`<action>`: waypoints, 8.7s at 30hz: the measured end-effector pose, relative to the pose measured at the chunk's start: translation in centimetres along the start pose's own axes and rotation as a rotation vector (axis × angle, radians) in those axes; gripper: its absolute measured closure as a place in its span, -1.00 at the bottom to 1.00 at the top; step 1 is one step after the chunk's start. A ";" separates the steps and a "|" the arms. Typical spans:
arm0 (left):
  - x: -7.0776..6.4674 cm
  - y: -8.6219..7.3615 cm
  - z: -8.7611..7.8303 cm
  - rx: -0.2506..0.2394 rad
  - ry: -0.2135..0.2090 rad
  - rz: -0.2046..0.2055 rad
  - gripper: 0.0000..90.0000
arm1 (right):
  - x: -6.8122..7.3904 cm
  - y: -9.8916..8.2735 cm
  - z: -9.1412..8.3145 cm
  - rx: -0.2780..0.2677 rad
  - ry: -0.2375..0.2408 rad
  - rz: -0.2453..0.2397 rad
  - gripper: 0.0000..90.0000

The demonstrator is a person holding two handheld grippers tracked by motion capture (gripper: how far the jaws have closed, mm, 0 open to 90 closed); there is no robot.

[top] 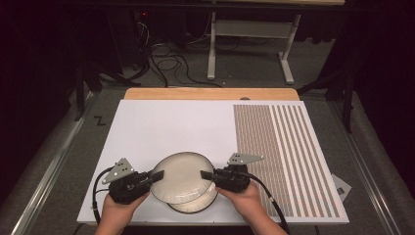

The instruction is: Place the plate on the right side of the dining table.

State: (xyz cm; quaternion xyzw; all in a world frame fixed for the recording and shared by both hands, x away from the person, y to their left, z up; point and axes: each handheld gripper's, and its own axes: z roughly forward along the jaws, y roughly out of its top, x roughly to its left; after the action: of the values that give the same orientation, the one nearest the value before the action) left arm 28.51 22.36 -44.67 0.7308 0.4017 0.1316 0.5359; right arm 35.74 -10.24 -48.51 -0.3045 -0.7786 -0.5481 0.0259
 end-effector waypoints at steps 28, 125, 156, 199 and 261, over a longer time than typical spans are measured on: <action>0.0 0.2 1.4 -0.052 -0.012 -0.059 0.79 | 0.4 1.3 -2.0 -0.079 -0.090 -0.059 0.81; -8.1 8.2 31.0 0.164 -0.232 -0.205 0.74 | -15.7 -1.3 -23.0 -0.159 -0.465 0.208 0.86; -9.6 7.6 32.9 0.261 -0.112 -0.203 0.71 | -17.7 -3.3 -22.8 -0.119 -0.518 0.249 0.82; -9.6 8.6 23.4 0.110 -0.051 0.077 -0.99 | -17.1 -2.9 -22.1 -0.090 -0.572 0.266 0.86; 3.4 -0.4 4.1 0.008 0.123 -0.059 -0.99 | -18.3 -3.5 -20.7 0.030 -0.661 0.322 0.53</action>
State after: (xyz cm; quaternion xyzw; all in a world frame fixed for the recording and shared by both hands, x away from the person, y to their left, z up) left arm 33.11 22.09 -47.42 0.7115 0.4556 0.1588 0.5108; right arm 42.81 -37.17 -50.01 -0.5832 -0.6952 -0.3975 -0.1365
